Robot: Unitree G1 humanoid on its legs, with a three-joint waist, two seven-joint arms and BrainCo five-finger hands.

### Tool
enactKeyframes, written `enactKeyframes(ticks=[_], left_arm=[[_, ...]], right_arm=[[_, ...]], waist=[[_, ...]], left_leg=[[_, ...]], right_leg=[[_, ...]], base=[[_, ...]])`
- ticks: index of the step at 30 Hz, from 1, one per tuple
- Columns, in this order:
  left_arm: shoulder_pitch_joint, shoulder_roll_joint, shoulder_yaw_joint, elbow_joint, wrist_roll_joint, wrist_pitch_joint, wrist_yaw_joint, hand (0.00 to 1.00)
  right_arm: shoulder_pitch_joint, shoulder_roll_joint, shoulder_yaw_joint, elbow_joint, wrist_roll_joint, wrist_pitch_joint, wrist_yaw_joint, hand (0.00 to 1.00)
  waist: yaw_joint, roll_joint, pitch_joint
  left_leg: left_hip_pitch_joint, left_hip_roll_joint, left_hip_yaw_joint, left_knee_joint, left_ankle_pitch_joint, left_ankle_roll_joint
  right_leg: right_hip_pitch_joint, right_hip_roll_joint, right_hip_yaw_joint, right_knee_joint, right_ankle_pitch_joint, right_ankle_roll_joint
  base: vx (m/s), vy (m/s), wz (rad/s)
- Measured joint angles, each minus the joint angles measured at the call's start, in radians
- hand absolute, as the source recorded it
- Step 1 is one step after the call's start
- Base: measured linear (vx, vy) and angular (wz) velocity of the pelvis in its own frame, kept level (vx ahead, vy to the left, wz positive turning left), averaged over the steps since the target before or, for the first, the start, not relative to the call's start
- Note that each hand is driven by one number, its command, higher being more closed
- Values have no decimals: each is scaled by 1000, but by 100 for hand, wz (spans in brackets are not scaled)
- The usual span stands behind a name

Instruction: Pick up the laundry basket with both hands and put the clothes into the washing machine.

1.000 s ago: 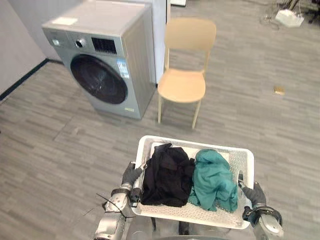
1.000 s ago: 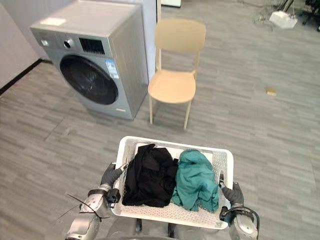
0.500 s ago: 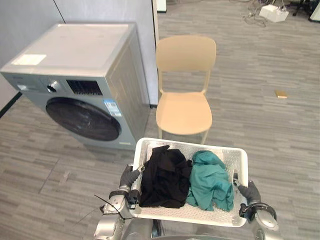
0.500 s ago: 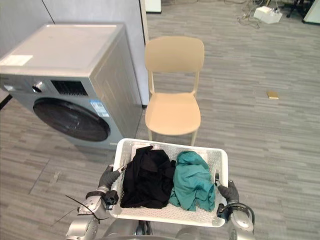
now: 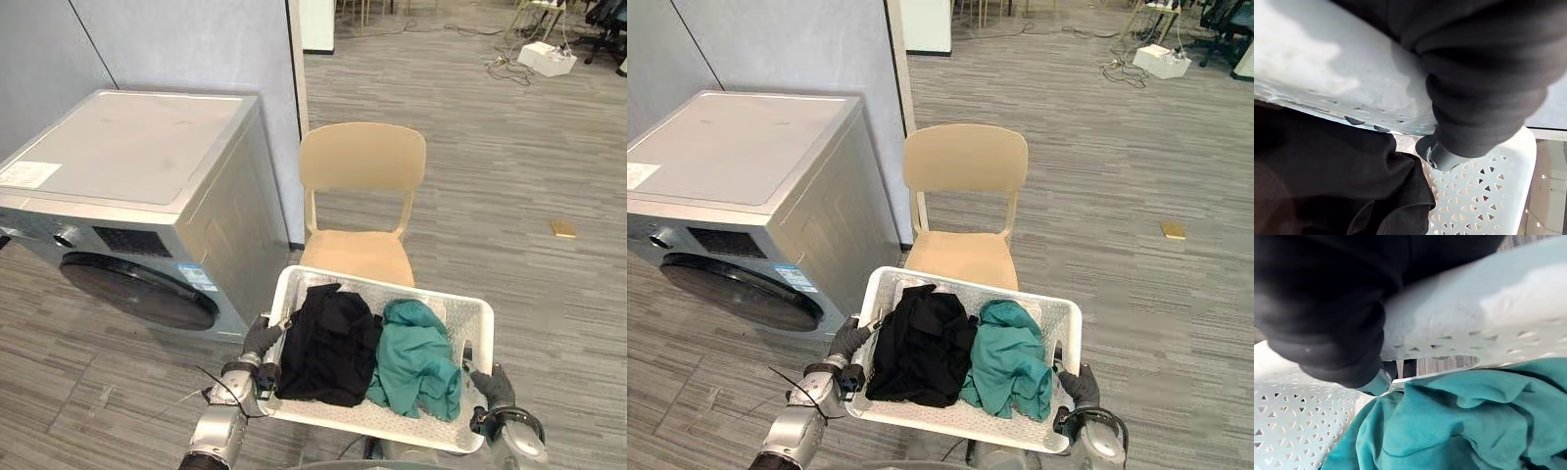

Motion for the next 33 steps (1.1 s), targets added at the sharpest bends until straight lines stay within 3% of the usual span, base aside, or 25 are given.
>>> enactKeyframes(ticks=[1, 2, 3, 4, 5, 6, 8, 9, 10, 12, 13, 14, 15, 18, 21, 23, 29, 33], left_arm=[[18, -6, 2, -9, 0, 0, 0, 100], [33, -13, 8, -19, -1, -3, 0, 100], [68, -26, 19, -41, -2, -8, 0, 100], [90, -34, 19, -46, -10, -20, 0, 100], [92, -38, 18, -46, -15, -19, 0, 100], [92, -43, 15, -47, -19, -19, 0, 100], [87, -38, 11, -47, -28, -19, 0, 100], [87, -42, 4, -47, -29, -20, 1, 100], [87, -45, -2, -45, -30, -20, 3, 100], [80, -53, -11, -34, -30, -19, 7, 100], [70, -60, -14, -18, -31, -18, 9, 100], [59, -60, -15, -8, -32, -18, 9, 100], [12, -49, -22, 12, -32, -17, 12, 100], [-88, -19, -30, 13, -52, -20, 39, 100], [-261, -7, -25, 57, -83, -42, 84, 100], [-434, 3, -14, 165, -119, -55, 121, 100], [-673, 10, -5, 360, -143, -66, 167, 100], [-803, 17, -1, 527, -159, -66, 181, 100]], right_arm=[[19, -8, 8, -26, 0, 4, 0, 100], [27, -15, 16, -42, 0, 6, 0, 100], [35, -32, 30, -65, 0, 8, 0, 100], [35, -51, 40, -69, 0, 9, 1, 100], [35, -58, 40, -69, 0, 9, 2, 100], [31, -67, 39, -69, 0, 10, 3, 100], [17, -71, 40, -61, 0, 13, 3, 100], [14, -79, 38, -58, 0, 14, 2, 100], [1, -94, 39, -43, 1, 15, 3, 100], [-18, -107, 38, -26, 1, 29, 2, 100], [-20, -120, 38, -24, 1, 31, 2, 100], [-25, -122, 36, -19, 1, 30, 2, 100], [-45, -110, 17, -10, 1, 30, -2, 100], [-167, -116, 16, 18, 1, 31, -16, 100], [-387, -182, 26, 107, 19, 30, -24, 100], [-564, -239, 59, 198, 40, 30, -54, 100], [-825, -305, 108, 406, 49, 31, -87, 100], [-999, -324, 143, 602, 48, 53, -89, 100]], waist=[[4, 6, 5], [4, 10, 7], [18, 10, 18], [35, 17, 18], [36, 16, 19], [42, 13, 18], [43, -2, 23], [41, -3, 22], [34, 2, 21], [30, 17, 20], [29, 36, 14], [24, 41, 13], [5, 30, 20], [16, 2, 64], [16, 22, 110], [16, 34, 173], [7, 34, 265], [8, 37, 292]], left_leg=[[-85, 33, -25, 222, 14, 20], [-130, 51, -40, 336, 41, 44], [-213, 80, -73, 521, 117, 52], [-278, 88, -89, 646, 116, 46], [-305, 84, -84, 670, 113, 50], [-352, 83, -43, 648, 88, 56], [-367, 59, 4, 423, 77, 67], [-341, 31, 4, 199, 83, 57], [-324, 9, -9, 24, 110, 20], [-304, -10, -27, -98, 195, -34], [-290, -16, -31, -140, 284, -13], [-286, -19, -20, -154, 264, 1], [-274, -41, -19, -183, 268, 6], [-290, -76, 42, -230, 285, 30], [-374, -92, 85, -254, 304, 58], [-411, -92, 98, -265, 319, 71], [-465, -92, 96, -266, 338, 75], [-512, -88, 85, -266, 354, 54]], right_leg=[[47, 22, -21, -11, -24, -11], [65, 36, -27, -11, -35, -20], [105, 65, -21, -12, -62, -34], [137, 76, -15, -14, -82, -41], [146, 75, -14, -22, -87, -40], [167, 71, -15, -48, -89, -39], [193, 50, -8, -84, -78, -27], [194, 36, -11, -93, -68, -26], [192, 30, -8, -93, -67, -20], [193, 34, 8, -92, -78, 3], [192, 44, 20, -90, -89, 20], [192, 43, 22, -87, -94, 29], [182, 16, 20, -75, -100, 41], [109, -27, 77, -67, -93, 71], [-1, -43, 117, -81, -54, 95], [-42, -42, 130, -101, -19, 99], [-90, -40, 128, -112, 8, 100], [-142, -36, 125, -96, 15, 97]], base=[[265, -306, 34], [265, -245, 8], [274, -186, -20], [280, -158, -24], [248, -119, -12], [236, -95, -6], [253, -64, -7], [293, -16, -6], [304, 5, -7], [351, 128, -25], [348, 194, -30], [267, 197, 0], [178, 155, 12], [103, 191, -37], [-43, 168, -36], [-100, 108, -19], [-54, 49, -1], [-20, 10, 2]])
